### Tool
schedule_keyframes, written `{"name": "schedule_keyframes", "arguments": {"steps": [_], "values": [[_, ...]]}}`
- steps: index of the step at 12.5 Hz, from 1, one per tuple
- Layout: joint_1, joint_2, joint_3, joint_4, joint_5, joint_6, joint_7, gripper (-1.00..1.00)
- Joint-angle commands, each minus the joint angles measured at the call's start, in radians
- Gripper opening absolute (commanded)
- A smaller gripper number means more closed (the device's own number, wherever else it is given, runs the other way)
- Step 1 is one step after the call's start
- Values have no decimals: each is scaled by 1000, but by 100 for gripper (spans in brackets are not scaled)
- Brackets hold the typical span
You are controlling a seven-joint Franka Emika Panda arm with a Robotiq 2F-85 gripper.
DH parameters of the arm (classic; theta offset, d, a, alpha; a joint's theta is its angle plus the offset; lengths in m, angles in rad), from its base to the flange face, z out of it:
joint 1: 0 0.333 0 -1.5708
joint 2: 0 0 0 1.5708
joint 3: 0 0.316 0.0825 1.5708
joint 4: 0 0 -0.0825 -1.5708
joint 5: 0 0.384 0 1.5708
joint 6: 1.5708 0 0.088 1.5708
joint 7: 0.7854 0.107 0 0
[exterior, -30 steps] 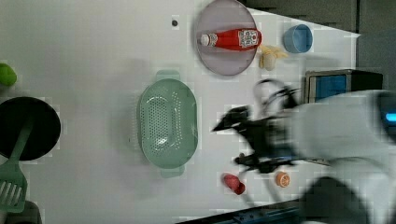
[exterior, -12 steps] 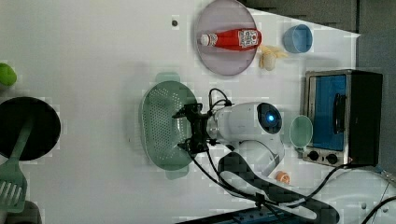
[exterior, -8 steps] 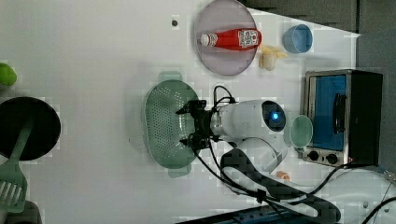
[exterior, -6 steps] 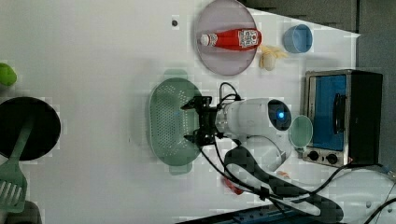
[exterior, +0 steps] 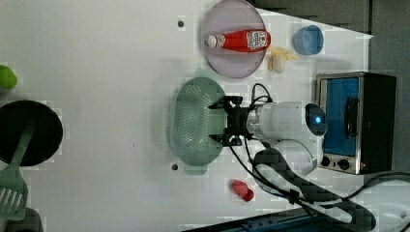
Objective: Drag strainer left to right.
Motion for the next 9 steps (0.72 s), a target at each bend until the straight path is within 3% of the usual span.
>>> {"name": "schedule_keyframes", "arguments": {"steps": [1,9], "values": [[-28,-35,-61,-47,-16,-19,-120,100],[-40,-57,-225,-72,-17,-18,-296,100]]}}
